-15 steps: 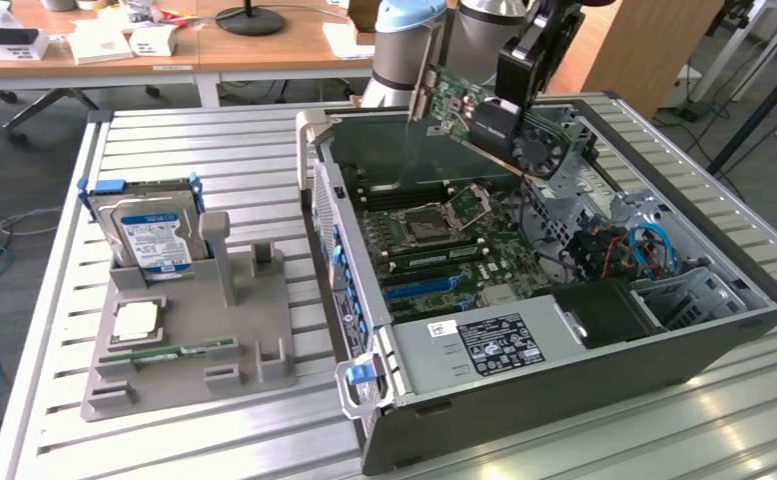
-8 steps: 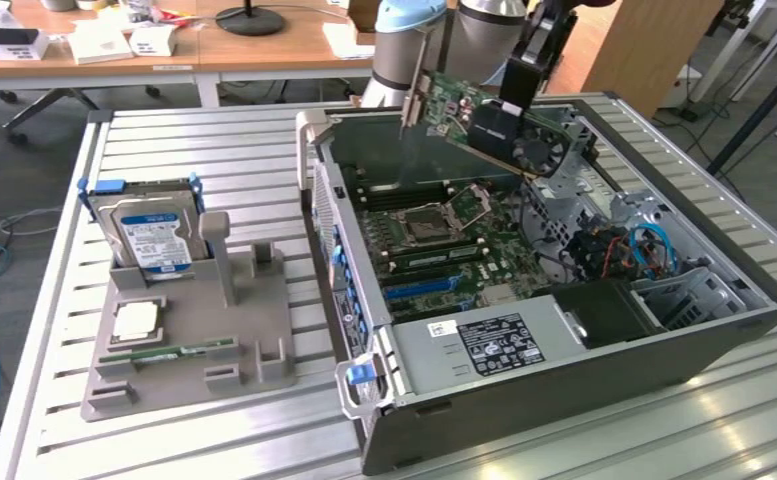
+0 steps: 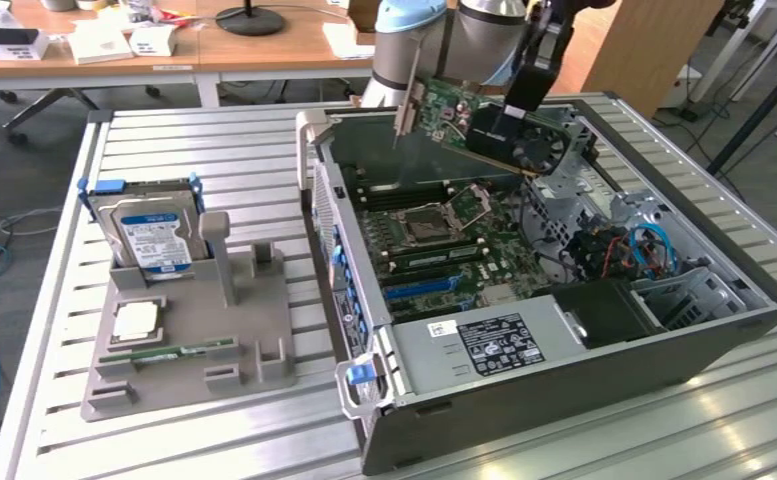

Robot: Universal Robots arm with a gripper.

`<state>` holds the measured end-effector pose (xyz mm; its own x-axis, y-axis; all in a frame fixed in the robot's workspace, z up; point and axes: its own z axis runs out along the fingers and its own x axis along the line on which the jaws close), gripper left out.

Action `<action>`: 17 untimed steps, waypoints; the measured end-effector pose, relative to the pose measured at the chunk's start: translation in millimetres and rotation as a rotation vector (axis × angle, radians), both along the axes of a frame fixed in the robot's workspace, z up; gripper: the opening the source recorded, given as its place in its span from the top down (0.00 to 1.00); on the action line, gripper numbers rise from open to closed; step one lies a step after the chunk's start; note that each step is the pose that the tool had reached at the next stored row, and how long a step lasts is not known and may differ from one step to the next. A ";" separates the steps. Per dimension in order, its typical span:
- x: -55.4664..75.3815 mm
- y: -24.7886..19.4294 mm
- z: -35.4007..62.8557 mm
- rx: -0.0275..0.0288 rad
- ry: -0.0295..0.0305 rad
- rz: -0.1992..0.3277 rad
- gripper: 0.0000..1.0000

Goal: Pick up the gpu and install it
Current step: 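Insert the gpu into the slot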

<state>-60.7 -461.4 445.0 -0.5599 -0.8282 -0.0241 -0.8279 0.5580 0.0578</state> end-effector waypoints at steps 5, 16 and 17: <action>0.0 0.0 -0.6 -0.0001 0.0000 0.091 0.74; 0.0 0.0 -2.0 0.0000 0.0000 0.290 0.74; 0.0 0.0 -2.2 -0.0001 0.0000 0.310 0.74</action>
<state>-60.7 -461.4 442.8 -0.2810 -0.9594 -0.0241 -0.9585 0.2792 0.0578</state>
